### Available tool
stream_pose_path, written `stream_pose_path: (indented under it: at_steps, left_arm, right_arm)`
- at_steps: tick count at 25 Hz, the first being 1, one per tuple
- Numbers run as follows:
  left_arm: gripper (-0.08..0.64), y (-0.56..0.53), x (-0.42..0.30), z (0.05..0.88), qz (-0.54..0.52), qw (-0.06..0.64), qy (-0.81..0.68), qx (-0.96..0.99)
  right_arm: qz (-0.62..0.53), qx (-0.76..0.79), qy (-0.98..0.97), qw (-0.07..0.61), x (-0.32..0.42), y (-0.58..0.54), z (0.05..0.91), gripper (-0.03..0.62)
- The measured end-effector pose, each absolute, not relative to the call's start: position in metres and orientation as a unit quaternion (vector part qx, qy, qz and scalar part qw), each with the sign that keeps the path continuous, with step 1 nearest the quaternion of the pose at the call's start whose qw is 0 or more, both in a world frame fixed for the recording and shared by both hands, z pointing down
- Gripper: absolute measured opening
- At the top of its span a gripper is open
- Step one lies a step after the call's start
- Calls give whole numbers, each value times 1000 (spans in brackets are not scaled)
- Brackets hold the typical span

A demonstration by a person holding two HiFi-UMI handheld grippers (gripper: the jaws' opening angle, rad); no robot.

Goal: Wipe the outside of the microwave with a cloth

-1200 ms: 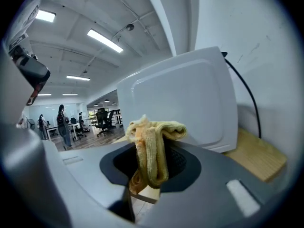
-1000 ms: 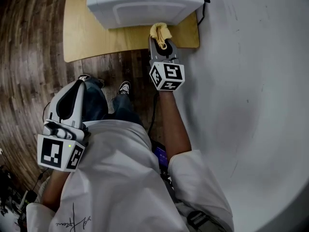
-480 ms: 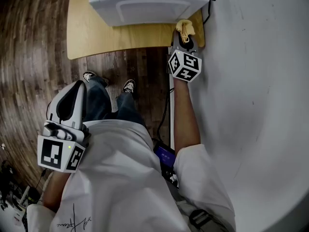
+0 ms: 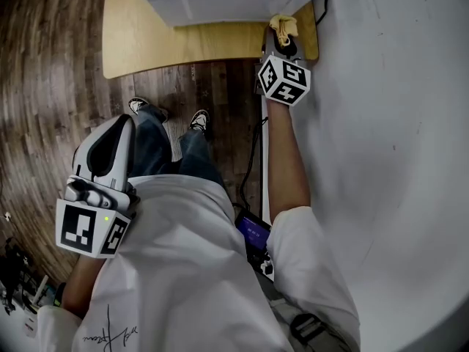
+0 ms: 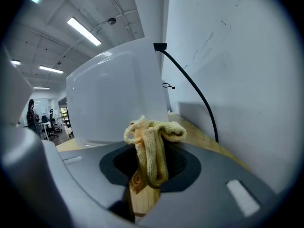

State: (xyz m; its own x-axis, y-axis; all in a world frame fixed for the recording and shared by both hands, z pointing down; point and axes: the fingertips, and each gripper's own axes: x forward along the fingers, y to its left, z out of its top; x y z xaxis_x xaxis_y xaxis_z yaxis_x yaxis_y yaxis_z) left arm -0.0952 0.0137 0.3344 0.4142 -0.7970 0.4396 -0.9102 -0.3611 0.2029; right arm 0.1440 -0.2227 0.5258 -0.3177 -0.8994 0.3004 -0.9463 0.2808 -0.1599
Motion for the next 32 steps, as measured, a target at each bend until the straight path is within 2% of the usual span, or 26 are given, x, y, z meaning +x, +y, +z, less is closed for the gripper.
stream_pose_path:
  at_steps: [12, 32]
  left_arm:
    - [-8, 17, -101, 343, 138, 223, -523, 811]
    - [-8, 25, -123, 343, 125, 222, -544, 800]
  right_arm:
    - [167, 554, -812, 80, 122, -213, 529, 114]
    - [189, 520, -831, 56, 41, -193, 532, 114]
